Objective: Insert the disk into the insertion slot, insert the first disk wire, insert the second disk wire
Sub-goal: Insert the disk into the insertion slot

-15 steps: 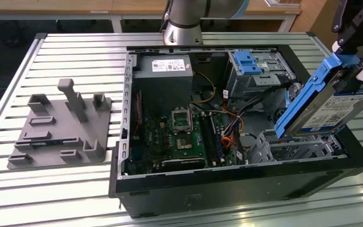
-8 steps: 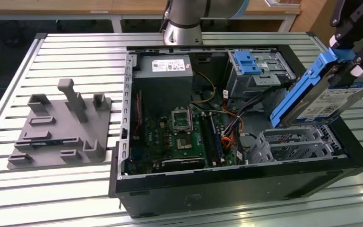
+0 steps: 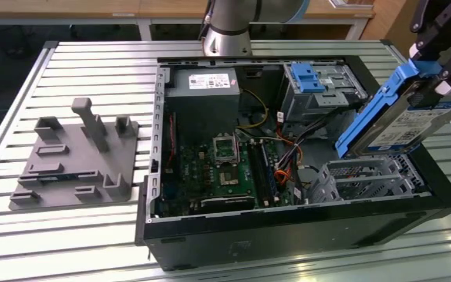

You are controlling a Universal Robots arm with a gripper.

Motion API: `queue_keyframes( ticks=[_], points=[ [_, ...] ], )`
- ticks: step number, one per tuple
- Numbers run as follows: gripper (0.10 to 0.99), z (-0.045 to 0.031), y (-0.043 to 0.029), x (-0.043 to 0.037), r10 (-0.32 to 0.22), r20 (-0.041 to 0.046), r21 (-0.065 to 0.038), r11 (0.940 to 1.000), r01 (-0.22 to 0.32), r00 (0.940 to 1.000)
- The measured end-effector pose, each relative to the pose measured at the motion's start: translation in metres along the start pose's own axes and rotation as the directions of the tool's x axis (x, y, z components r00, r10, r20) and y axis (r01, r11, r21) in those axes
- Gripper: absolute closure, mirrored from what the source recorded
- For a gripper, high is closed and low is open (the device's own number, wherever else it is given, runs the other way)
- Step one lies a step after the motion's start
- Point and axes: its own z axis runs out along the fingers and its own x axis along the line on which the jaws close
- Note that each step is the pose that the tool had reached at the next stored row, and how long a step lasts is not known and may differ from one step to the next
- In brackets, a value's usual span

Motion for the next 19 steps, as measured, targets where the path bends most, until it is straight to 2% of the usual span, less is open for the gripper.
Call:
queue_keyframes(
  ticks=[7, 19],
  points=[
    [0.722, 0.0011, -0.0055, 0.0000, 0.000, 0.0000, 0.000, 1.0000, 0.000, 1.0000],
    [0.722, 0.0040, -0.0063, 0.0003, 0.000, -0.0010, 0.000, 1.0000, 0.000, 1.0000]
  ],
)
